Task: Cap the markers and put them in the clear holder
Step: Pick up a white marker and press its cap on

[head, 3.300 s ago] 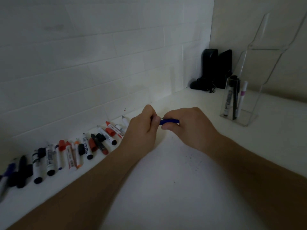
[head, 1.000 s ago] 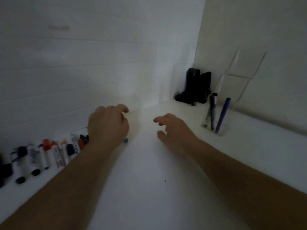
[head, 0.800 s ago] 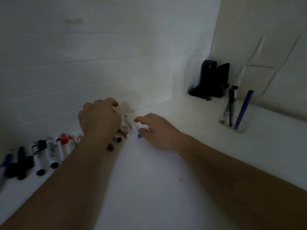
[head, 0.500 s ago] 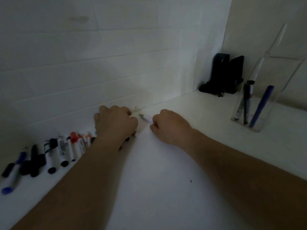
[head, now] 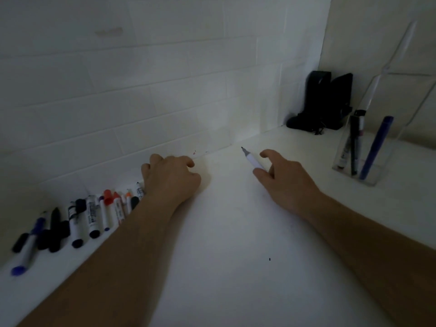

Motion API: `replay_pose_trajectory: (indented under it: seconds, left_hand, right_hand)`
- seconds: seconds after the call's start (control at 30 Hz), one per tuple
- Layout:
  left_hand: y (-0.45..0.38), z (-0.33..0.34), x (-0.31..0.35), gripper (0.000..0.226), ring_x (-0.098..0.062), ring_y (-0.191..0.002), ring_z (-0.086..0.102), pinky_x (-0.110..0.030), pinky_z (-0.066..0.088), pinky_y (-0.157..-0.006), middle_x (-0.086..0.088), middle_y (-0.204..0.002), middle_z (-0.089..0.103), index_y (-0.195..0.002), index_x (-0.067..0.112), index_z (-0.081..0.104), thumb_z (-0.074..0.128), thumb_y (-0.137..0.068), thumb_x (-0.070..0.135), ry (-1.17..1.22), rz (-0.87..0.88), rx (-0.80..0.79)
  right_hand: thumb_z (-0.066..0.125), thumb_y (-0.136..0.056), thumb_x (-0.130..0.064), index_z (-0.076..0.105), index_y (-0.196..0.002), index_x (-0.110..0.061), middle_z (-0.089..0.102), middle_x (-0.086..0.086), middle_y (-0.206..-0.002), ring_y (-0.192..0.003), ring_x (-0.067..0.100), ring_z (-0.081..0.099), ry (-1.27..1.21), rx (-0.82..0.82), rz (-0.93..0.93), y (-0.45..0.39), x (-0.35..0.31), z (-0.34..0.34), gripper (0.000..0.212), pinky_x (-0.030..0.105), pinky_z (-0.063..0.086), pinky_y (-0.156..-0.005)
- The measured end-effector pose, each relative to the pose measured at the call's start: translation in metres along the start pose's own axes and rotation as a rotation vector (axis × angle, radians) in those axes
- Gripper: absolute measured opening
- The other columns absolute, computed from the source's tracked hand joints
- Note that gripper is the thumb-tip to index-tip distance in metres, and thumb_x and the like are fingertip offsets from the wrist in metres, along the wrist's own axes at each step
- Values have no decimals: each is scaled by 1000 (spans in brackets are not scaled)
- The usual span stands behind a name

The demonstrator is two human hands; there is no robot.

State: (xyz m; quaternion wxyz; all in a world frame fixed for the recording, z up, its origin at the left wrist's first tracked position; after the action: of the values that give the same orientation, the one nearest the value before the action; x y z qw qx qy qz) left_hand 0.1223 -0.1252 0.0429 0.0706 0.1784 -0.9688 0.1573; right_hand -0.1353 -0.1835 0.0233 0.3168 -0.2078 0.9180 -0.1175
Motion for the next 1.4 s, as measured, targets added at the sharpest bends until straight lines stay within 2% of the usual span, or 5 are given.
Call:
replay_pose_trajectory:
  seconds: [0.13, 0.43, 0.6, 0.97, 1.4]
  left_hand:
    - [6, -17, 17, 33, -27, -111, 52, -39, 38, -100, -1, -114, 58, -121, 37, 67, 52, -93, 45, 287, 114, 206]
    - [22, -1, 53, 19, 2, -69, 60, -26, 45, -68, 13, -89, 69, -100, 40, 72, 74, -87, 25, 858, 188, 11]
    - [23, -3, 45, 19, -6, -82, 69, -29, 54, -75, 10, -88, 75, -99, 33, 75, 74, -87, 18, 1015, 133, 44]
    - [26, -14, 52, 17, 8, -75, 64, -9, 44, -69, 21, -80, 72, -94, 29, 74, 77, -84, 16, 876, 232, 109]
    - [34, -14, 85, 10, -4, -82, 59, -25, 45, -75, 14, -87, 67, -98, 34, 70, 68, -91, 27, 555, 489, 61]
  right_hand:
    - [45, -103, -48, 54, -134, -29, 64, -5, -77, -71, 10, 60, -76, 20, -26, 1, -2, -6, 38, 31, 48, -67]
    - [39, -108, -27, 51, -117, -22, 59, -7, -90, -74, 4, 52, -132, 102, -148, -1, -17, -20, 16, 25, 36, -62]
    - [39, -104, -50, 57, -114, -30, 63, -3, -90, -83, 16, 59, -11, 180, -335, 6, -41, -31, 28, 32, 48, -72]
    - [25, -100, -65, 62, -123, -41, 45, -10, -76, -72, 13, 47, 241, 162, -351, 8, -43, -23, 49, 30, 39, -62]
    - [36, -99, -58, 66, -103, -37, 40, -8, -71, -62, 14, 42, 310, 165, -380, 16, -51, -21, 37, 28, 28, -53]
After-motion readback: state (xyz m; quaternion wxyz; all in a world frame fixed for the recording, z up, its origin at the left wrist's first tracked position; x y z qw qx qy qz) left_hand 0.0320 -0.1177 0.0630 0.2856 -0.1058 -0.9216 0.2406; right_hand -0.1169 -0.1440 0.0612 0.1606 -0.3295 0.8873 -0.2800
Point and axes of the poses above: each hand's wrist, its own y-axis away from the middle knuckle, its own z-axis out of the palm, x = y × z, the point moved 10 cm from there along -y, towards the middle knuckle
